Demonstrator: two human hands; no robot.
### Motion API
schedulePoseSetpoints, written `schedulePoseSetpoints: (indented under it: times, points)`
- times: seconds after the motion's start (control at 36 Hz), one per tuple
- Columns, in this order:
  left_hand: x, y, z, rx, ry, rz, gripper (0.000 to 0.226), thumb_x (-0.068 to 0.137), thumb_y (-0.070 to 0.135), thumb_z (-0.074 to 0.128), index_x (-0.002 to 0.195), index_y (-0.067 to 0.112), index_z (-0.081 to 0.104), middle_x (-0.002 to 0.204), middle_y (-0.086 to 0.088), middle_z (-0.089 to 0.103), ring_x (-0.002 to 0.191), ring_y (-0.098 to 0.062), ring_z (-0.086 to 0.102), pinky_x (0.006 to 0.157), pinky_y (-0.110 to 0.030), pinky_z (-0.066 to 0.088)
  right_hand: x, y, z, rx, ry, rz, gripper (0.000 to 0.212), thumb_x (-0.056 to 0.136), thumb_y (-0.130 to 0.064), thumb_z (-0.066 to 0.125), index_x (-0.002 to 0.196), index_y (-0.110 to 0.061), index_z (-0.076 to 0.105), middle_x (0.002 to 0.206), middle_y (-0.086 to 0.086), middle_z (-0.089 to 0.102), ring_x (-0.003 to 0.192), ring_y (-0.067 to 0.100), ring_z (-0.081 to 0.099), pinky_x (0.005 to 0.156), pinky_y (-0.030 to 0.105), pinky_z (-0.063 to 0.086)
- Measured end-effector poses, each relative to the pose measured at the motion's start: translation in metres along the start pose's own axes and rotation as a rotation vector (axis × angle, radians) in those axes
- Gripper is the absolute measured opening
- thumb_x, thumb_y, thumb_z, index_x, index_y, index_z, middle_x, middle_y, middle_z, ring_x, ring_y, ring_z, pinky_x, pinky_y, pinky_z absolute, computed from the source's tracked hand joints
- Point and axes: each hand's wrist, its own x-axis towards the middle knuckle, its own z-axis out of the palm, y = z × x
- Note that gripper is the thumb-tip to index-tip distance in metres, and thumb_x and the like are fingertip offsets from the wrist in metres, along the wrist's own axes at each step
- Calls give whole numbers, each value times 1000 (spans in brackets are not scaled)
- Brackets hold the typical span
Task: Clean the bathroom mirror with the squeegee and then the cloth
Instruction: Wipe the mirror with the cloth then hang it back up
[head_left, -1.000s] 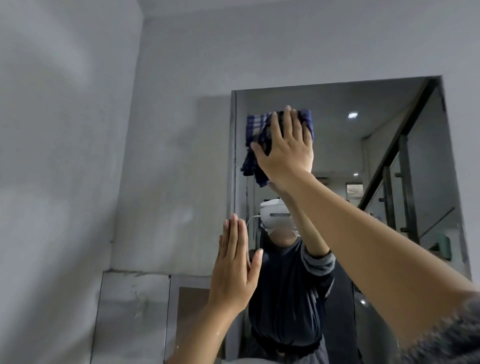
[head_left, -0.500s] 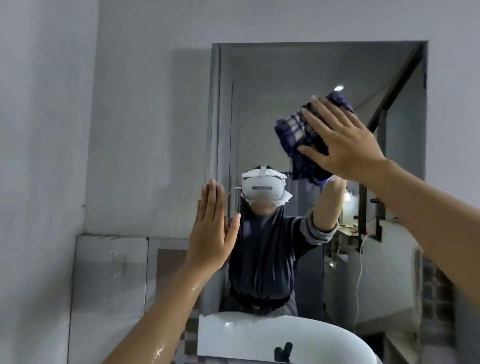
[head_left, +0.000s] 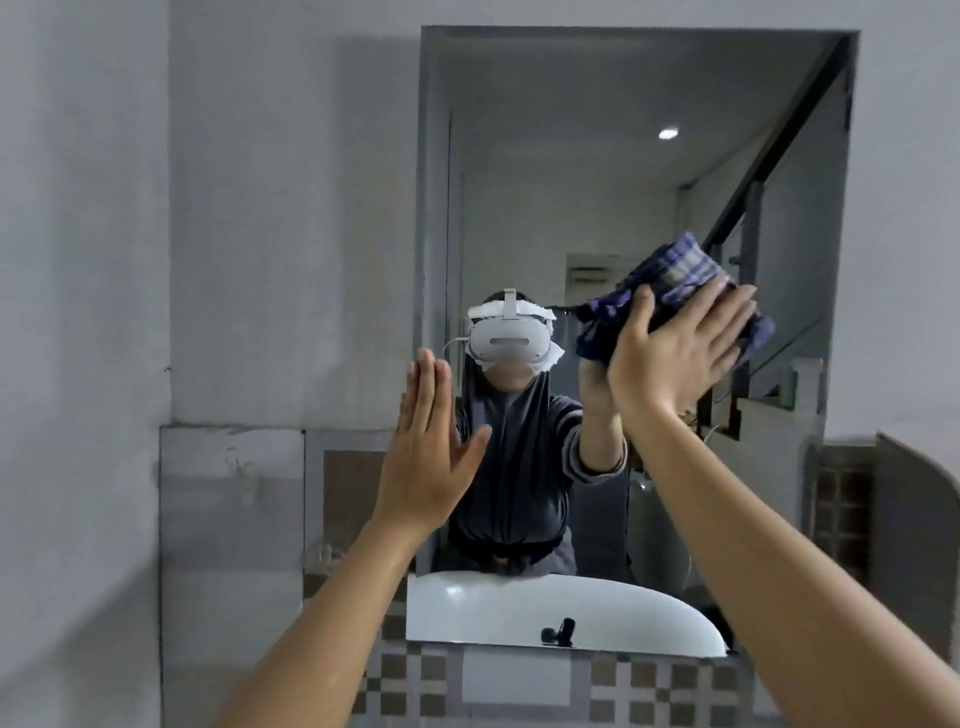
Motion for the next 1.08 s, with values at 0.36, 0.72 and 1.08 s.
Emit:
schedulePoseSetpoints:
  times: [0.36, 0.72, 1.08]
  points:
    - [-36, -4, 7, -8, -18, -43, 83, 90, 54, 40, 147, 11, -1, 156, -3, -8, 143, -12, -10, 109, -7, -5, -54, -79, 36, -208, -284, -1065, 65, 92, -46, 33, 145, -10, 24, 155, 13, 17, 144, 26, 13, 115, 33, -2]
    - [-37, -4, 3, -22, -22, -5, 88, 89, 42, 53, 146, 9, -5, 156, -4, -13, 143, -15, -11, 102, 3, 4, 36, 20, -26, -486, -368, -1363, 68, 90, -57, 29, 148, -21, 19, 156, 3, 14, 144, 18, 11, 117, 35, 8]
    - [-50, 5, 6, -46, -28, -58, 92, 88, 43, 54, 145, 14, -12, 154, 1, -21, 141, -12, -18, 110, -28, 23, 7, 120, -45, -133, -78, -129, 70, 91, -53, 30, 149, -22, 7, 158, 3, 2, 145, 16, -1, 117, 36, -1]
